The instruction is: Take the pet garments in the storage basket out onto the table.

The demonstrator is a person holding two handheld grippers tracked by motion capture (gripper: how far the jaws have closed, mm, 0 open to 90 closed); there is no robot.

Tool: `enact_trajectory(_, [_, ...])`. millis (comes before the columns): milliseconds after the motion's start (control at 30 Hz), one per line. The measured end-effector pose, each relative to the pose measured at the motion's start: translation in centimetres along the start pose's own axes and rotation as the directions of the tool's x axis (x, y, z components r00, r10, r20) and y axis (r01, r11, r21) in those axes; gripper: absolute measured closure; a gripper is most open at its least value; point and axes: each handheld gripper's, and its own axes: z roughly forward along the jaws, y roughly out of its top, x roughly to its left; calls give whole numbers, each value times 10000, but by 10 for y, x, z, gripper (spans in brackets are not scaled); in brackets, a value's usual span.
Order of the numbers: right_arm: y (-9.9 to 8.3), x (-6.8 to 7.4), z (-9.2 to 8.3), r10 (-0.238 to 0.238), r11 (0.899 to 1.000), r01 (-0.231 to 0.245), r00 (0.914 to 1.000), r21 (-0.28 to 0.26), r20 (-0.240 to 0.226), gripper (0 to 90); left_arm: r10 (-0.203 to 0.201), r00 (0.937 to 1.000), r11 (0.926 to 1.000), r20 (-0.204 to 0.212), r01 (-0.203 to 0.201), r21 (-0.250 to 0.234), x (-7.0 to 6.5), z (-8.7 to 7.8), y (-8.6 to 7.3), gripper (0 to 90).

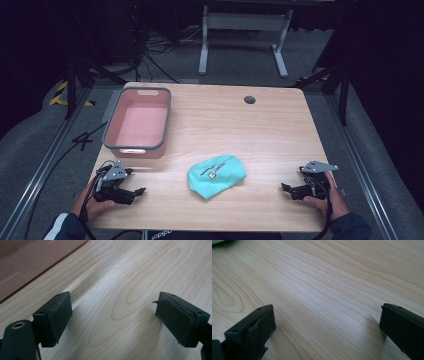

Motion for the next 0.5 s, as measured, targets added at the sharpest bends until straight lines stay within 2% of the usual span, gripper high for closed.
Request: enact_trajectory(500, [0, 1, 0, 76, 10000, -76, 10000, -20, 17, 7, -2, 10000, 10000, 45, 1, 23, 0, 1, 1, 127])
